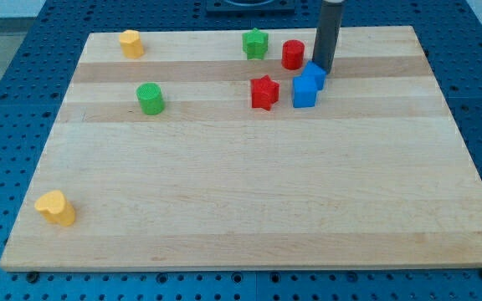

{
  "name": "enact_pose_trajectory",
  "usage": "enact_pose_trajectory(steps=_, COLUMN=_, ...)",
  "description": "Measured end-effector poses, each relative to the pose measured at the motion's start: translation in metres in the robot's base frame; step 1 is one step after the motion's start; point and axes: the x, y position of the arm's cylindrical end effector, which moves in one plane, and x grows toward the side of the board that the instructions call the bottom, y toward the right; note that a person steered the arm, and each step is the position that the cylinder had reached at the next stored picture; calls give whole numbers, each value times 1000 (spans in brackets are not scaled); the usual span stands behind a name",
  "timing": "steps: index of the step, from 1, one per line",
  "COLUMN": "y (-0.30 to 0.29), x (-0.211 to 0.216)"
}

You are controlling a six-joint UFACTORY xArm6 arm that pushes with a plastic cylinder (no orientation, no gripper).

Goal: Slide the red circle to the top right

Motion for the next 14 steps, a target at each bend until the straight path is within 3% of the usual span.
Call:
enact_pose_trajectory(steps=2, y=-72, x=10)
enact_pose_trajectory(steps=4, y=-107, x=-30)
enact_pose_trajectory(steps=8, y=-31, x=-46)
enact_pose_trajectory(steps=14, y=0, x=-74)
